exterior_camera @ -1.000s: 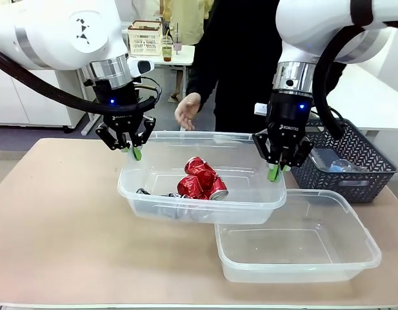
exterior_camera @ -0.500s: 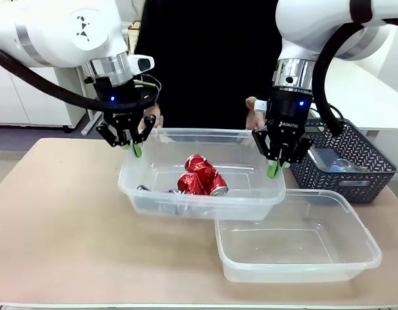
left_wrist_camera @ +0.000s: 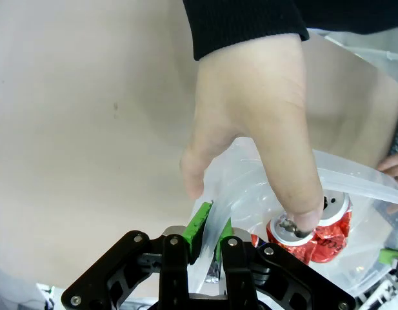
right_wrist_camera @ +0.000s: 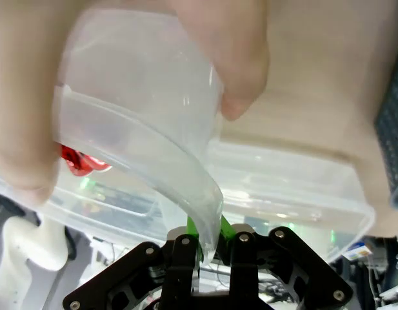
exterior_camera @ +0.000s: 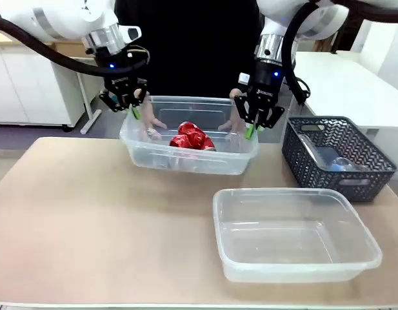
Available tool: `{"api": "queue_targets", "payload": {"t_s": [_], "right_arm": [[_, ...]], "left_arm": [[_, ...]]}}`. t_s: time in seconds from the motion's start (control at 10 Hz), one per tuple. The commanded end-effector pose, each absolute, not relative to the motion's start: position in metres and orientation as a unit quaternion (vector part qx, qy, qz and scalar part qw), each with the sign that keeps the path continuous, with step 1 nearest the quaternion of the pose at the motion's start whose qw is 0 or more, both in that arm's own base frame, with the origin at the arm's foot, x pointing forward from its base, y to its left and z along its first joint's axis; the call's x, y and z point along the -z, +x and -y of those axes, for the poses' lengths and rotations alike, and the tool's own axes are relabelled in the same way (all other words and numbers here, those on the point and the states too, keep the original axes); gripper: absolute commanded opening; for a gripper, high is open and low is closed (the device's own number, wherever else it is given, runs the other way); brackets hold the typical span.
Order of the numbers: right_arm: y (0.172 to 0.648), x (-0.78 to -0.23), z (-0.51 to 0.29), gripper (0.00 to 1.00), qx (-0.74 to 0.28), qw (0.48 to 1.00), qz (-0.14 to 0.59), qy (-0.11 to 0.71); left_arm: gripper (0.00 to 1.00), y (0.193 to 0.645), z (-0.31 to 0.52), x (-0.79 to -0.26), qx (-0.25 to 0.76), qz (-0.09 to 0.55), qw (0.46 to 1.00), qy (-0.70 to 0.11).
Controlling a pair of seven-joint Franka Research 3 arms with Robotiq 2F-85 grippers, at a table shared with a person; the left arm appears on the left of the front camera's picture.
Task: Sort the waste into each basket.
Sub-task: Offer the picked Organizing box to the human, then release the Organizing box you were holding.
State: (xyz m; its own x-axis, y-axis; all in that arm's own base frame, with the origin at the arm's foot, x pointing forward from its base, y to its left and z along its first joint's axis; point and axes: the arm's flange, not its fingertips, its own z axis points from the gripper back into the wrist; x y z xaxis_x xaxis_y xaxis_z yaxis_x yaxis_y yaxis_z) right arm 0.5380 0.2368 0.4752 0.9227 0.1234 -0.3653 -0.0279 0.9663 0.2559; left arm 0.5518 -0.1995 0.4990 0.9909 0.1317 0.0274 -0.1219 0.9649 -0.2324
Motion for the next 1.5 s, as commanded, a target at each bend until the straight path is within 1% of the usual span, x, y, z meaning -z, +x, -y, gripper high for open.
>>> {"api": "queue_targets", "payload": {"t_s": [0.0, 0.1, 0.8, 0.9, 1.0, 1.1, 1.2, 1.3, 1.4], "right_arm": [[0.552, -0.466, -0.245, 0.06, -0.049, 0.958, -0.221, 0.176], [0.538, -0.475, -0.237, 0.06, -0.039, 0.973, -0.193, 0.124], [0.538, -0.475, -0.237, 0.06, -0.039, 0.973, -0.193, 0.124], [0.546, -0.476, -0.235, 0.06, -0.044, 0.973, -0.191, 0.123], [0.528, -0.490, -0.208, 0.16, -0.046, 0.969, -0.143, 0.196], [0.516, -0.495, -0.194, 0.61, -0.034, 0.971, -0.101, 0.215], [0.511, -0.496, -0.187, 0.70, -0.024, 0.971, -0.070, 0.228], [0.506, -0.498, -0.184, 1.00, -0.026, 0.968, -0.035, 0.246], [0.502, -0.501, -0.181, 1.00, -0.028, 0.968, -0.007, 0.250]], "left_arm": [[0.07, 0.560, 0.220, -0.492, -0.112, 0.016, 0.984, -0.140], [0.07, 0.552, 0.199, -0.499, -0.064, 0.021, 0.991, -0.116], [0.07, 0.552, 0.199, -0.499, -0.064, 0.021, 0.991, -0.116], [0.07, 0.552, 0.199, -0.495, -0.054, 0.012, 0.993, -0.107], [0.54, 0.554, 0.199, -0.498, -0.049, 0.002, 0.990, -0.129], [0.64, 0.554, 0.201, -0.499, -0.048, 0.006, 0.991, -0.127], [1.00, 0.552, 0.204, -0.501, -0.048, 0.014, 0.990, -0.135], [1.00, 0.547, 0.204, -0.504, -0.050, 0.023, 0.990, -0.133], [1.00, 0.542, 0.203, -0.509, -0.048, 0.035, 0.989, -0.133]]}}
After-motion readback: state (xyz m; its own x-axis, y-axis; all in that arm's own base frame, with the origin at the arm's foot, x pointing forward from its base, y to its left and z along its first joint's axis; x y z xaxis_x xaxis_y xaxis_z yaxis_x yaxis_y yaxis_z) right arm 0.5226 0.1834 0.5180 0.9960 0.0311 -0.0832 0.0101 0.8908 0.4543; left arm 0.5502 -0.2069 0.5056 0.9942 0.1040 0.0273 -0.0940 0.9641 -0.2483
